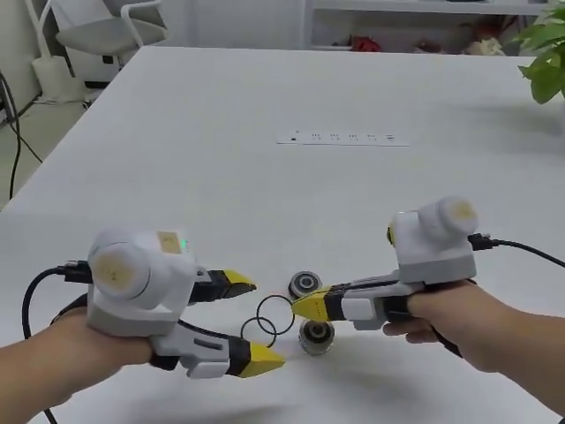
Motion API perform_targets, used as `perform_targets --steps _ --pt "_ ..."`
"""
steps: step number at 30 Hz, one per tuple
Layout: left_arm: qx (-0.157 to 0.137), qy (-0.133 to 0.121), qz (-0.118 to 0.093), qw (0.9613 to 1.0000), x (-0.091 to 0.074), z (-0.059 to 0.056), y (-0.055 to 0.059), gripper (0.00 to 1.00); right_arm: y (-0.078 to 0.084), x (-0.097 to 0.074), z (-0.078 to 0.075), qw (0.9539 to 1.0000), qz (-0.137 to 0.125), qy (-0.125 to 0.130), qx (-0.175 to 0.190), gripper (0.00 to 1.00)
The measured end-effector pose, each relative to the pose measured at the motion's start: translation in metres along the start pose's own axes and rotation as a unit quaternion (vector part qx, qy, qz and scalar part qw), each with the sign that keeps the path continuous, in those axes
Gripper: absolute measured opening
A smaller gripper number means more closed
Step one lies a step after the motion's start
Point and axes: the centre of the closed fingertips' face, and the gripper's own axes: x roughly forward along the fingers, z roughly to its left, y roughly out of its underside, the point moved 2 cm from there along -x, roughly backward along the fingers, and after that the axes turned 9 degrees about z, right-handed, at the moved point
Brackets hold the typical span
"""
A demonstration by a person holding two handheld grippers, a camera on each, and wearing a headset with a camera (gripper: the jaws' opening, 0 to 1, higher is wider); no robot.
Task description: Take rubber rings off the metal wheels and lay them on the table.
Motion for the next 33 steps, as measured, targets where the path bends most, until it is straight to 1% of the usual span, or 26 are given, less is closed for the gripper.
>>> perform_targets --steps 5,10,16,22,26,30,32,33 --pt "-0.003 -0.008 0.002 1.0000 -0.006 0.003 0.007 0.64 0.002 0.007 0.000 1.0000 0.009 0.000 -0.001 0.00" --pt "-0.011 -0.015 0.002 0.9998 -0.012 0.007 0.013 0.66 0.004 0.011 -0.003 0.9999 0.012 0.004 0.004 0.00" --pt "-0.017 -0.021 -0.004 0.9996 -0.016 0.011 0.014 0.69 0.008 0.015 -0.005 0.9997 0.022 0.009 0.009 0.00" --pt "-0.019 -0.024 -0.005 0.9995 -0.020 0.012 0.016 0.71 0.009 0.020 -0.004 0.9996 0.027 0.007 0.009 0.00" --pt "-0.016 -0.025 0.000 0.9996 -0.024 0.013 0.023 0.73 0.009 0.022 -0.005 0.9994 0.031 0.008 0.008 0.00" --pt "-0.021 -0.028 0.003 0.9994 -0.029 0.019 0.032 0.73 0.010 0.024 -0.007 0.9994 0.031 0.011 0.010 0.00" --pt "-0.024 -0.030 0.003 0.9993 -0.031 0.021 0.035 0.73 0.010 0.026 -0.007 0.9993 0.032 0.013 0.011 0.00" --pt "-0.024 -0.031 0.003 0.9992 -0.031 0.020 0.035 0.73 0.010 0.027 -0.008 0.9993 0.033 0.013 0.012 0.00"
